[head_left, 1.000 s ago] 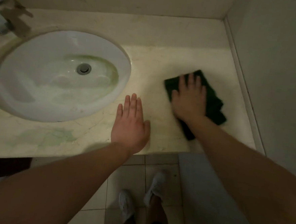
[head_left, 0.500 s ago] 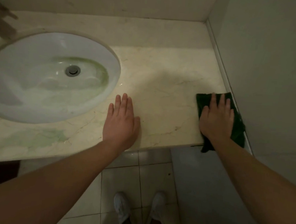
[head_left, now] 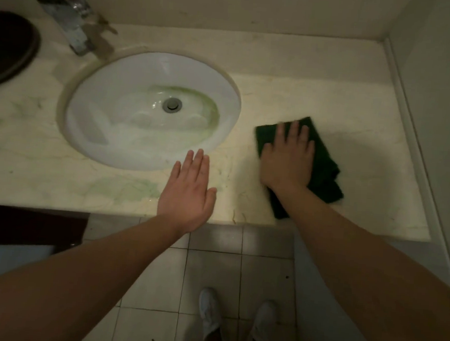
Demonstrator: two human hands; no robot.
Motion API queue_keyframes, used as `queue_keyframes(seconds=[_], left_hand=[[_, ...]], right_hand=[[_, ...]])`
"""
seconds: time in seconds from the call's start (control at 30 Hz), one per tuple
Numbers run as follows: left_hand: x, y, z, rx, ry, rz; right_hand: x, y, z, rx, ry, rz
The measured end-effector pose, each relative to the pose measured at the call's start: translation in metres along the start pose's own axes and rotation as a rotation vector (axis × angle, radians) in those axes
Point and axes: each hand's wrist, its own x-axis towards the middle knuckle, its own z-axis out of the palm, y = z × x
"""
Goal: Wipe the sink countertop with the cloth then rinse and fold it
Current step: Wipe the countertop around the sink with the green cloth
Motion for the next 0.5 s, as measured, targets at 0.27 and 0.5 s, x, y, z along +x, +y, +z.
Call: queue_keyframes(seconds=[0.27, 0.5], left_hand=[[-0.001, -0.002, 0.001, -0.028, 0.012, 0.007], [-0.001, 0.000, 0.001, -0.039, 0.019, 0.000]], right_hand=[[-0.091, 0.034, 0.006, -0.049, -0.125, -0.464], [0.000, 0.062, -0.007, 0.005, -0.002, 0.108]])
